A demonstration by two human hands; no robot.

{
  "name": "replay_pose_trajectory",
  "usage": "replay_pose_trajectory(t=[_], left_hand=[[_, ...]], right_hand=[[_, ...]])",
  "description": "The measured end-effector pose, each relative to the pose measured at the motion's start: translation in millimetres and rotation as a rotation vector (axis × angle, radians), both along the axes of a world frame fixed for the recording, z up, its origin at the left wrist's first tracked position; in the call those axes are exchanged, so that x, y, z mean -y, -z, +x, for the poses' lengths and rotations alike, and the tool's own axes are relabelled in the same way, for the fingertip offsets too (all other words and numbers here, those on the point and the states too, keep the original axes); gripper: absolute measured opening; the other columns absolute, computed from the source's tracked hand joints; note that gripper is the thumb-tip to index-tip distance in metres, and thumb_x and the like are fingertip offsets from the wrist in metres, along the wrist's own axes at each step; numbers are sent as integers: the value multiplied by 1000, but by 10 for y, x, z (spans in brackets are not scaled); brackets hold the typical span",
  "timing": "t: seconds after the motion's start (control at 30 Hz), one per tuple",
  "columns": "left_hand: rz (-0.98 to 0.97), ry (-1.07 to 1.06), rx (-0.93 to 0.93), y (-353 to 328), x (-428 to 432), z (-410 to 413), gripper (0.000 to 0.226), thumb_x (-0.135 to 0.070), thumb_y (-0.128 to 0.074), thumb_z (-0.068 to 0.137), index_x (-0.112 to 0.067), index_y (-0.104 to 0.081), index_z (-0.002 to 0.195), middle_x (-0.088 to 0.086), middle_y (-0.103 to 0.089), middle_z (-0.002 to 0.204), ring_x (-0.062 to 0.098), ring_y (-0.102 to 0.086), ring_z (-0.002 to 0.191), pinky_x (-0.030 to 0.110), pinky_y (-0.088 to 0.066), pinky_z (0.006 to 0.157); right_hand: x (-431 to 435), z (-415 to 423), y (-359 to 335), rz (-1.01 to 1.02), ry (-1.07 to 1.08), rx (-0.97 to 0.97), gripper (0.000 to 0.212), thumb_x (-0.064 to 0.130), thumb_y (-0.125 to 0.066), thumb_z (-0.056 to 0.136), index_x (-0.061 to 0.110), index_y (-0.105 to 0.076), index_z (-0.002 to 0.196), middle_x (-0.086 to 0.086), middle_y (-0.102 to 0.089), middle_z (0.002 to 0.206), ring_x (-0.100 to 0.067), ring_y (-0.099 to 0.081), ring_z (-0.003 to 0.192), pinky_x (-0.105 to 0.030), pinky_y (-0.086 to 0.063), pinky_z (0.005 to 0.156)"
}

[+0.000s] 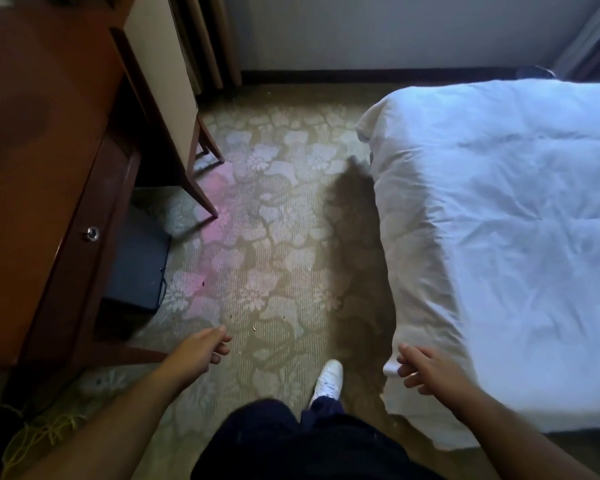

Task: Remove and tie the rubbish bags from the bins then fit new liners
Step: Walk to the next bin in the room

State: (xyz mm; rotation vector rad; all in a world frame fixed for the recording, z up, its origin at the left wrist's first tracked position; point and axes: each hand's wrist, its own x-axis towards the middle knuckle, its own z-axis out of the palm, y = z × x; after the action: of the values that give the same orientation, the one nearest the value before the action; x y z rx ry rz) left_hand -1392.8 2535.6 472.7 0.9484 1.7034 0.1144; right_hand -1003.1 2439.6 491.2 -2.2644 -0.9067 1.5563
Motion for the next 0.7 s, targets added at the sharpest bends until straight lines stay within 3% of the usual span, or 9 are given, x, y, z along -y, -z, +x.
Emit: replay_pose_trajectory(t=[0.27,0.33,0.43,0.6,0.7], left_hand=[[-32,-79,25,166,-959,221,30,-35,-46,101,-17,-68,91,2,-67,83,14,-55,69,29,-42,66],[-62,-79,33,229,-1278,256,27,-32,-47,100,-18,-66,86,0,-65,79,11,-52,64,27,-40,63],[-59,-122,47,308,-1872,344,27,-27,-45,101,-14,-67,92,2,-66,79,15,-53,69,29,-39,63],[-54,-109,59,220,-3084,503,27,-25,-43,102,-14,-68,98,8,-68,90,21,-56,77,31,-42,69],[-45,-51,49,210,-3808,533,27,-28,-45,100,-15,-69,99,8,-70,89,19,-56,75,31,-43,71]], right_hand=[[-1424,248,14,-31,-241,45,38,48,-50,100,18,-71,92,-3,-73,88,-17,-70,80,-33,-56,76],[-1804,283,45,-31,-234,40,40,47,-50,100,15,-72,90,-7,-74,88,-17,-69,76,-31,-55,71],[-2428,341,40,-31,-210,41,41,45,-49,101,10,-71,95,-13,-73,93,-23,-70,81,-27,-53,69],[-3469,438,-116,-11,-183,103,43,46,-47,102,11,-72,96,-9,-73,92,-23,-69,84,-40,-55,82],[-4002,458,-185,38,-132,115,40,42,-50,102,11,-74,93,-9,-73,88,-21,-68,81,-37,-52,77]])
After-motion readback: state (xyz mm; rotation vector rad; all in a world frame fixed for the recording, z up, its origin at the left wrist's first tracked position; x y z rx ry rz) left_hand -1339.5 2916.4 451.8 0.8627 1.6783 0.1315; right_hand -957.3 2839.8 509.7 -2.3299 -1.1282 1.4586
